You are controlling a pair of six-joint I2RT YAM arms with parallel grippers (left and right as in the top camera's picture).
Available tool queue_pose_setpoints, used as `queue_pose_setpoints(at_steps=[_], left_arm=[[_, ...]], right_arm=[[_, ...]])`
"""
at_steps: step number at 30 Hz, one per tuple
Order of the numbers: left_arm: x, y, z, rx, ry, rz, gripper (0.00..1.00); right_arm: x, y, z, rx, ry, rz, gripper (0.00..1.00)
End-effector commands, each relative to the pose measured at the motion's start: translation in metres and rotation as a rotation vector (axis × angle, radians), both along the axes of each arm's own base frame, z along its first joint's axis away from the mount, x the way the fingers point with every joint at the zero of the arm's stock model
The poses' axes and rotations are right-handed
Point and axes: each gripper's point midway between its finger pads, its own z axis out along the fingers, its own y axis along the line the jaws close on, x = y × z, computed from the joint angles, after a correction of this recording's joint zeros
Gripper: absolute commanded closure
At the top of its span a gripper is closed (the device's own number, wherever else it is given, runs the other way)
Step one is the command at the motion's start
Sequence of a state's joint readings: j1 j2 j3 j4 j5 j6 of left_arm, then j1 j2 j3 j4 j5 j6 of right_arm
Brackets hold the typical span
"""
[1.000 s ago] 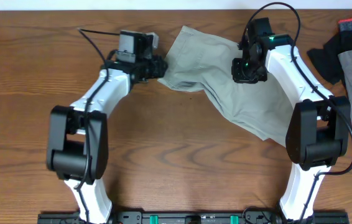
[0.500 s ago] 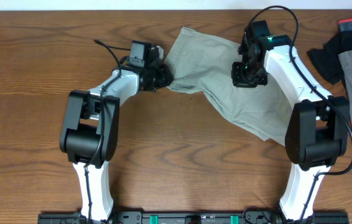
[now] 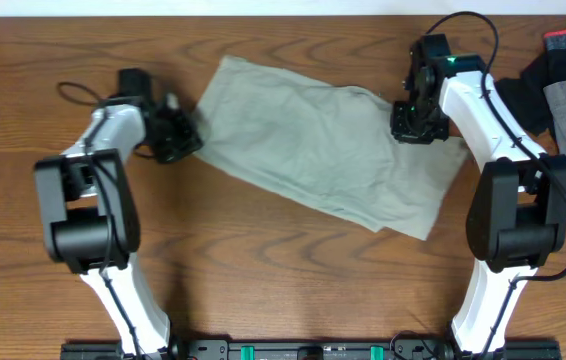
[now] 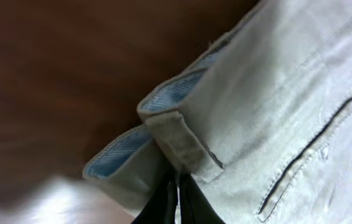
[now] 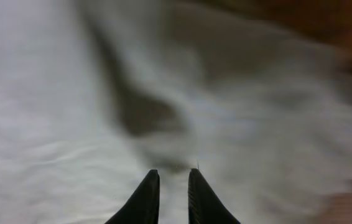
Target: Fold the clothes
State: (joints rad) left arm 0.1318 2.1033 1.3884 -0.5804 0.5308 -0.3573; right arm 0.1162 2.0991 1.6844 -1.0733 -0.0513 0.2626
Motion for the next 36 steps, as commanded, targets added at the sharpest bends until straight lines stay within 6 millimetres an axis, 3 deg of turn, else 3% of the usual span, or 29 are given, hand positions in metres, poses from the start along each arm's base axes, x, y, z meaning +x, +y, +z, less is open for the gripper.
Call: queue_pose_setpoints(at_steps=[1,5,8,10,15,20,22,24,26,29,36], left_arm=[[-0.024,0.034,-0.011,0.128,0.058,-0.018,0.94],[-0.033,0.055,0.024,0.213,0.029,-0.019,0.94],[-0.045,0.087,0.056,0.377,0.022,0.026,0.94],[-0.054,0.098,0.078,0.421,0.008,0.051,0.94],[-0.076,0.099,0.110,0.423,0.000,0.073,0.93],[-0.080,0.089,0.122,0.419,-0.019,0.042,0.85],[-0.079,0.082,0.121,0.419,-0.027,0.012,0.83],[-0.077,0.074,0.121,0.425,-0.039,-0.032,0.74],[-0.075,0.065,0.121,0.433,-0.054,-0.089,0.65],[-0.074,0.052,0.119,0.442,-0.069,-0.170,0.49],[-0.064,0.058,0.094,0.473,-0.052,-0.175,0.35]], right_arm=[[-0.008,-0.005,-0.001,-0.017,0.014,-0.023,0.85],[-0.023,-0.006,-0.025,-0.031,0.053,-0.013,0.84],[-0.035,-0.022,-0.050,-0.069,0.072,-0.099,0.84],[-0.041,-0.032,-0.062,-0.077,0.074,-0.141,0.86],[-0.021,-0.042,-0.075,-0.065,-0.034,-0.099,0.89],[0.034,-0.036,-0.063,-0.047,-0.264,0.014,0.89],[0.049,-0.031,-0.056,-0.027,-0.333,0.038,0.88],[0.056,-0.025,-0.051,0.005,-0.360,0.046,0.88],[0.053,-0.016,-0.044,0.062,-0.342,0.064,0.87],[0.041,-0.004,-0.031,0.133,-0.292,0.112,0.78],[0.012,0.011,0.018,0.247,-0.270,0.184,0.71]])
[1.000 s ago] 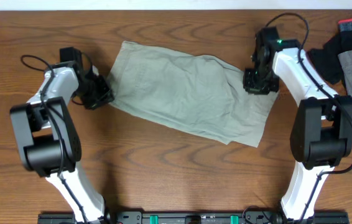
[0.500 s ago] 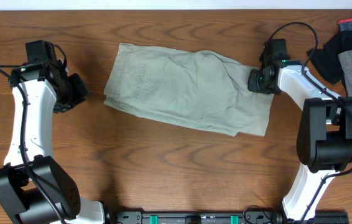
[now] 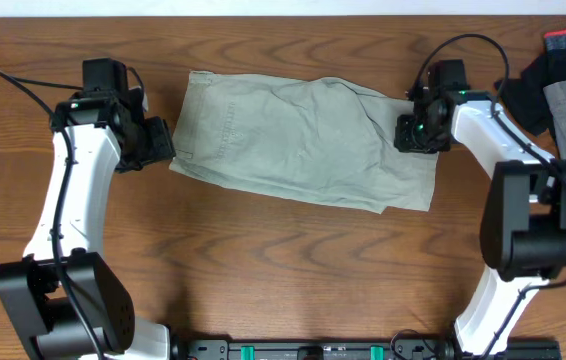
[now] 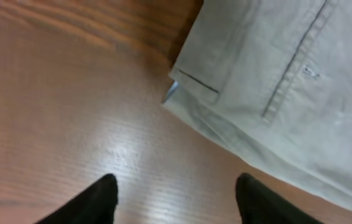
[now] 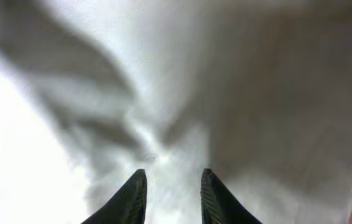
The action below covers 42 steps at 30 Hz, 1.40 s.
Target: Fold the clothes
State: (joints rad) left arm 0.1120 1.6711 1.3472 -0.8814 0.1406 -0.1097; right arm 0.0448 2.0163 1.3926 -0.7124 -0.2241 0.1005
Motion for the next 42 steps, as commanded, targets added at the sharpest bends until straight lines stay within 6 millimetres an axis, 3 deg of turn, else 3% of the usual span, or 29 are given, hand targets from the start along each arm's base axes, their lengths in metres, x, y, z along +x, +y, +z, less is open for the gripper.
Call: queue_pose_setpoints(at_steps=[1,6,15,23,29,35,40,42], left_arm=[[0.002,0.010,-0.029,0.028,0.054,-0.003,0.34],[0.028,0.004,-0.065,-0.020,0.043,-0.021,0.32],[0.053,0.002,-0.111,-0.049,0.029,-0.028,0.36],[0.056,-0.002,-0.115,-0.070,0.023,-0.034,0.56],[0.058,-0.021,-0.110,-0.179,0.003,-0.064,0.58],[0.057,-0.021,-0.111,-0.180,0.008,-0.064,0.60],[0.056,-0.021,-0.111,-0.180,0.012,-0.063,0.93],[0.054,-0.021,-0.111,-0.182,0.022,-0.062,0.94]], right_arm=[[0.004,0.014,0.057,0.104,-0.112,0.080,0.69],[-0.018,0.020,0.075,0.109,-0.072,0.087,0.66],[-0.056,0.024,0.066,0.113,0.095,0.060,0.65],[-0.066,0.010,0.056,0.040,0.148,-0.004,0.64],[-0.072,-0.005,0.046,-0.036,0.182,-0.087,0.64],[-0.074,-0.005,0.041,-0.036,0.185,-0.087,0.64],[-0.074,-0.010,0.040,-0.063,0.184,-0.099,0.64],[-0.074,-0.013,0.040,-0.077,0.184,-0.102,0.64]])
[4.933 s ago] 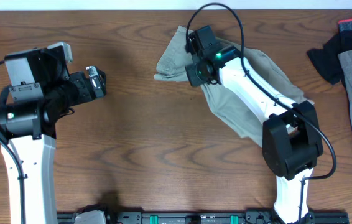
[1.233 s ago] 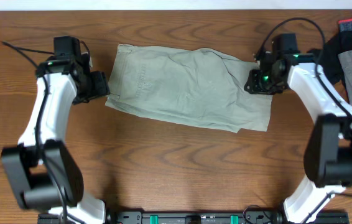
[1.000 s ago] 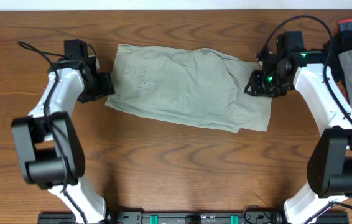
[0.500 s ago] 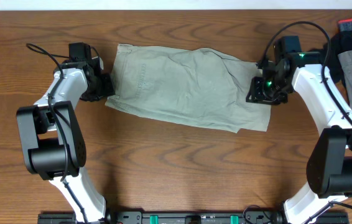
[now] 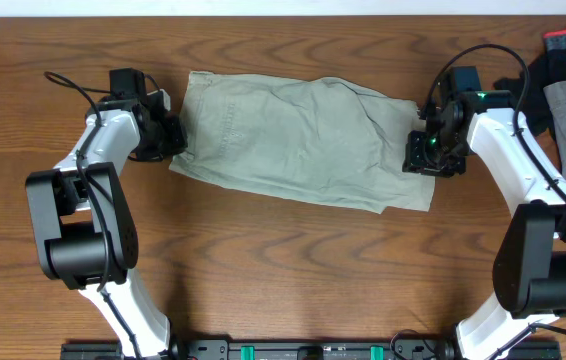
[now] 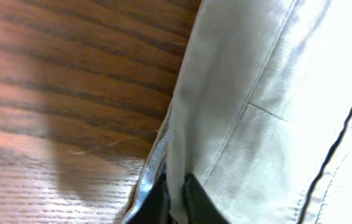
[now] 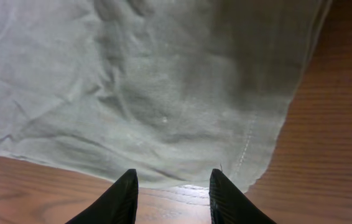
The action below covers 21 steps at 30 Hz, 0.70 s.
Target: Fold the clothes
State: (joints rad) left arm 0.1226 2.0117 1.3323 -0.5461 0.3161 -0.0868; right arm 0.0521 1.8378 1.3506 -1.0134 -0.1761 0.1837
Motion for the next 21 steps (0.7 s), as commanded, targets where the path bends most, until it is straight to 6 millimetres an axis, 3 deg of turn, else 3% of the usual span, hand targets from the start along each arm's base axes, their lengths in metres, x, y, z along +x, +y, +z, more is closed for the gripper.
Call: queue_pose_setpoints(at_steps=[1,6,12,16,21], left_arm=[[-0.007,-0.002,-0.004,-0.018,0.029,-0.004,0.94],[-0.011,0.006,0.009,-0.018,0.024,0.018,0.94],[-0.014,0.018,0.050,-0.009,-0.044,0.050,0.94],[-0.015,0.019,0.071,-0.002,-0.083,0.050,0.94],[-0.017,0.018,0.078,0.000,-0.094,0.050,0.94]], right_arm=[[-0.002,-0.005,-0.002,-0.039,0.008,-0.023,0.64],[-0.006,-0.012,-0.005,-0.064,0.032,-0.081,0.62],[-0.025,-0.029,-0.021,-0.059,0.099,-0.154,0.60],[-0.046,-0.022,-0.039,0.000,0.160,-0.165,0.59],[-0.052,-0.005,-0.060,0.100,0.144,-0.163,0.55]])
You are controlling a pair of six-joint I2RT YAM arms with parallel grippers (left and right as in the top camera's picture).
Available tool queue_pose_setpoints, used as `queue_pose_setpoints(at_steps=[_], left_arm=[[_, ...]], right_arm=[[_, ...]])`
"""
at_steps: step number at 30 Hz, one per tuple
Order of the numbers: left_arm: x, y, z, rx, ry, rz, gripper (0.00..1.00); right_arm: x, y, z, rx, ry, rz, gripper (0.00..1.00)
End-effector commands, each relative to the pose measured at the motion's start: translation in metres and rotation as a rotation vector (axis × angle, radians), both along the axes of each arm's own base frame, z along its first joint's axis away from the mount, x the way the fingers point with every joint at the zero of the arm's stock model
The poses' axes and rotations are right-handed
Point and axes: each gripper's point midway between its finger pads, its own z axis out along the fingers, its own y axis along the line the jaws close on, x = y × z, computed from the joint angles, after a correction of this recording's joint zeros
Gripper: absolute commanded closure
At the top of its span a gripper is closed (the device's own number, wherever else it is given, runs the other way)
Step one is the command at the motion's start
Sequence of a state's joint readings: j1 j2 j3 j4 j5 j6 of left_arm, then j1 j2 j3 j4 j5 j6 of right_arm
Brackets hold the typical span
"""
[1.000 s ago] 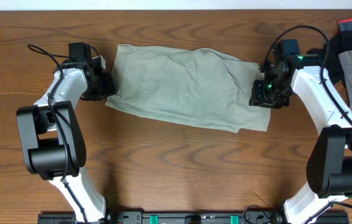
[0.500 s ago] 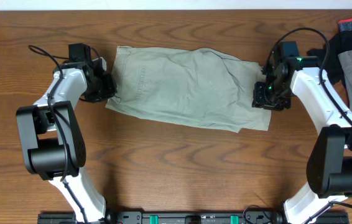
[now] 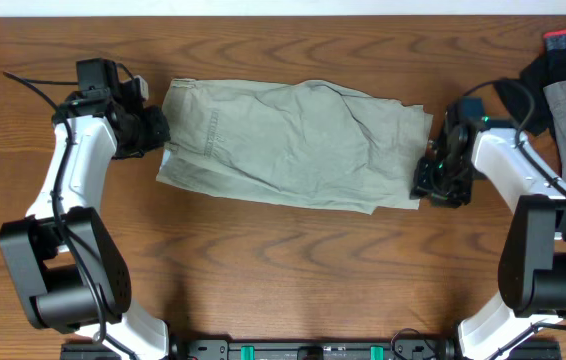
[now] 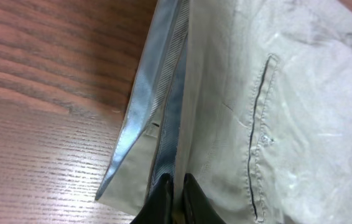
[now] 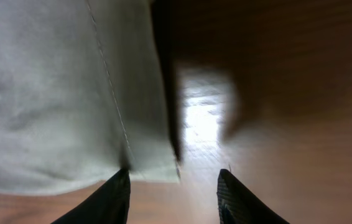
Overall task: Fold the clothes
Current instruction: 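Lift the shorts with both grippers and stretch them apart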
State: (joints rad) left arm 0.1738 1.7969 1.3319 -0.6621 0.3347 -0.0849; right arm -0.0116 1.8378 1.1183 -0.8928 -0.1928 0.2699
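Observation:
Pale khaki shorts lie flat across the middle of the wooden table, waistband to the left. My left gripper is shut on the waistband edge, whose pale blue lining shows in the left wrist view. At the leg-hem end my right gripper stands open by the shorts' lower right corner, fingers wide apart over wood and hem.
A heap of dark and grey clothes with a red edge lies at the table's far right, just beyond the right arm. The table's back edge runs along the top of the overhead view.
My left gripper, still shut on the waistband, has moved left and drawn the shorts out longer. My right gripper has moved down to the lower right hem corner and opened wider.
At first both grippers held the shorts, which lay slanted across the table. Then the shorts lay straighter, my left gripper open beside the waistband. It later shut on the waistband while the right opened over the leg hem. Now the shorts are stretched leftward.

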Motion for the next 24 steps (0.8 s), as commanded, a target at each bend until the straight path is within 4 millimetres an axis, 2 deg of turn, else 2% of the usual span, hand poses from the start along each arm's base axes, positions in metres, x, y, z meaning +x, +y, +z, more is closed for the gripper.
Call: queue_pose_setpoints(at_steps=[1,5,7,12,16,17,20,24], left_arm=[[-0.004,0.002,0.000,0.001,0.011,0.007,0.94],[-0.006,0.001,0.000,-0.001,0.019,0.007,0.94],[-0.007,0.001,-0.001,-0.001,0.023,0.007,0.94],[-0.008,0.001,-0.001,0.000,0.030,0.008,0.94],[-0.009,0.001,-0.001,0.000,0.031,0.008,0.94],[-0.009,0.001,-0.001,0.000,0.032,0.007,0.94],[-0.010,0.001,0.002,0.002,0.029,0.004,0.94],[-0.012,0.001,0.014,0.007,0.004,0.004,0.94]], right_arm=[[-0.005,0.019,-0.009,0.119,-0.008,-0.020,0.54],[0.003,0.026,-0.018,0.159,-0.071,-0.017,0.53],[0.008,0.028,-0.017,0.175,-0.095,-0.015,0.56],[0.008,0.033,-0.015,0.207,-0.096,-0.014,0.88],[-0.001,0.033,-0.015,0.207,-0.057,-0.016,0.99],[0.000,0.034,-0.013,0.211,-0.063,-0.004,0.99],[0.005,0.036,-0.002,0.226,-0.111,0.037,0.99],[0.022,0.031,0.034,0.215,-0.236,0.035,0.99]])
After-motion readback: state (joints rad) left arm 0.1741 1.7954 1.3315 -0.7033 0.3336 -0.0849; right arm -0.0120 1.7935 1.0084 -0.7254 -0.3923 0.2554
